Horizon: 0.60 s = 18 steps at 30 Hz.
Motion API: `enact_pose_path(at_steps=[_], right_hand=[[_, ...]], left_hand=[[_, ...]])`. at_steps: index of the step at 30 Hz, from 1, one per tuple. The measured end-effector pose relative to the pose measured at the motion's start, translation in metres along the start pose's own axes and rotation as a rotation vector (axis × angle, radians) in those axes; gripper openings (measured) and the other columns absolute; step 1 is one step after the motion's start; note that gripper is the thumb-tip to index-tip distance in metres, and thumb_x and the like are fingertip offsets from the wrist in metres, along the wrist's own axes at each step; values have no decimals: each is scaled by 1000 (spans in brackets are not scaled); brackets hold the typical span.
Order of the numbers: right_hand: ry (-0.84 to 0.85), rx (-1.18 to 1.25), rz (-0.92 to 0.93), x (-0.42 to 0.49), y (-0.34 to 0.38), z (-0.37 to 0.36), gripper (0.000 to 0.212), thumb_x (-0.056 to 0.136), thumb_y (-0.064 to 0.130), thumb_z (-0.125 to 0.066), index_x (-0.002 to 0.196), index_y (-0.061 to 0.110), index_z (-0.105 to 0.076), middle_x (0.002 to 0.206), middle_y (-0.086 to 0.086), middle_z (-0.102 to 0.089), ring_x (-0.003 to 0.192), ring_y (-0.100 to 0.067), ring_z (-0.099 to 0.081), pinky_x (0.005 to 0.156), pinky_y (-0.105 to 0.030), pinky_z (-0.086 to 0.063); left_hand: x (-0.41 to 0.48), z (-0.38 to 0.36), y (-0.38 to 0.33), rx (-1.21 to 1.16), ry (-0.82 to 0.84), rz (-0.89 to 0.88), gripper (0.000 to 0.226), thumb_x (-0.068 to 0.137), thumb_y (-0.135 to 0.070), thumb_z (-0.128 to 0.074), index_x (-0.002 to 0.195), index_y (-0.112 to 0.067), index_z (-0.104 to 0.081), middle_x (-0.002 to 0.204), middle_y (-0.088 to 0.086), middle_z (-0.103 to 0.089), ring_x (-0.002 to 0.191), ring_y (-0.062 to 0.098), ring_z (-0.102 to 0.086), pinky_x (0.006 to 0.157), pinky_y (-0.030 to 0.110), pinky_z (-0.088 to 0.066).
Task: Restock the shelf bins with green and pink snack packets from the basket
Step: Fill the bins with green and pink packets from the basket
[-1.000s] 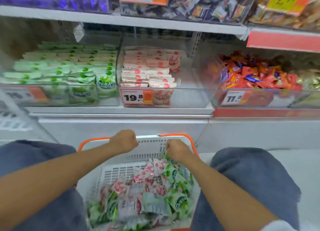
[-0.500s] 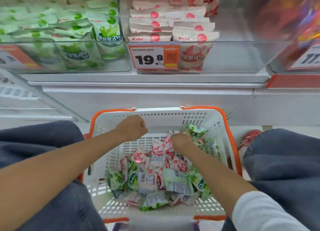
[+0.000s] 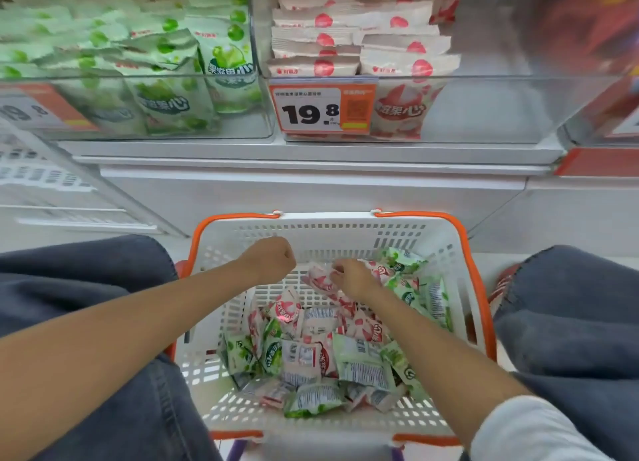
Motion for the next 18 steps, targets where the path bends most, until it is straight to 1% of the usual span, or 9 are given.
enact_pose_path(at_steps=[2,4,6,7,9,11,13,15,18], right_hand=[[-4,33,98,-22,30,43,17,100,20,-51,85,19,-61,70,4,-56,54,-10,-50,50,-23,-40],[-27,99,181,-48,59,86,16,99,23,-55,90,15,-66,71,5,-59,53,-7,-52,49,-20,-40],[-106,197,262,-73,81,128,18,97,23,-59,87,11,-68,75,0,-63,61,-9,-56,60,-24,-45],[-158,261,293,-88,92,147,19,95,23,-62,90,6,-69,77,-3,-63,64,-10,-56,62,-26,-46],[-215,476,314,-117,108,180,23,91,19,-68,103,0,-66,81,-7,-67,68,-12,-60,61,-23,-50],[-203,655,314,-141,121,206,25,85,12,-73,108,7,-65,84,-1,-72,72,-10,-68,62,-20,-53],[-195,677,323,-158,131,227,23,81,4,-75,102,11,-66,83,2,-74,70,-8,-69,65,-21,-55],[-246,639,331,-171,138,248,21,79,4,-77,98,4,-68,83,-4,-74,70,-12,-68,70,-26,-56],[-340,662,350,-180,148,278,22,79,6,-77,98,0,-68,85,-9,-72,73,-17,-67,74,-32,-57]], left_hand=[[-4,7,-10,-69,-49,-56,43,103,-40,-38,85,-7,-58,83,13,-58,83,30,-57,74,35,-43],[-13,15,-29,-184,-104,-147,56,99,-54,-32,105,-4,-58,97,12,-62,97,32,-59,82,36,-42],[-26,29,-55,-304,-215,-267,49,97,-54,-37,94,-8,-54,80,3,-59,80,25,-59,70,32,-43],[-34,40,-68,-355,-309,-304,46,97,-51,-41,89,-8,-52,72,0,-56,70,21,-55,64,32,-41],[-51,66,-95,-429,-513,-337,44,99,-48,-43,81,-8,-48,64,0,-50,60,18,-47,60,35,-37],[-69,92,-124,-484,-645,-377,43,101,-45,-40,74,-12,-42,62,1,-46,58,17,-42,59,37,-32],[-84,115,-153,-517,-709,-416,42,103,-44,-36,69,-18,-35,62,0,-44,58,17,-42,59,36,-28],[-96,137,-177,-476,-778,-433,43,103,-49,-30,69,-22,-33,65,-2,-44,62,19,-43,60,37,-26],[-102,171,-201,-404,-906,-439,48,101,-54,-29,67,-21,-36,63,-2,-45,59,17,-42,55,36,-24]])
Point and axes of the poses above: each hand's wrist, its own x-axis towards the middle knuckle, its own z-axis out of the back of the hand, y = z × x, the point moved 5 cm from there along x, towards the middle knuckle
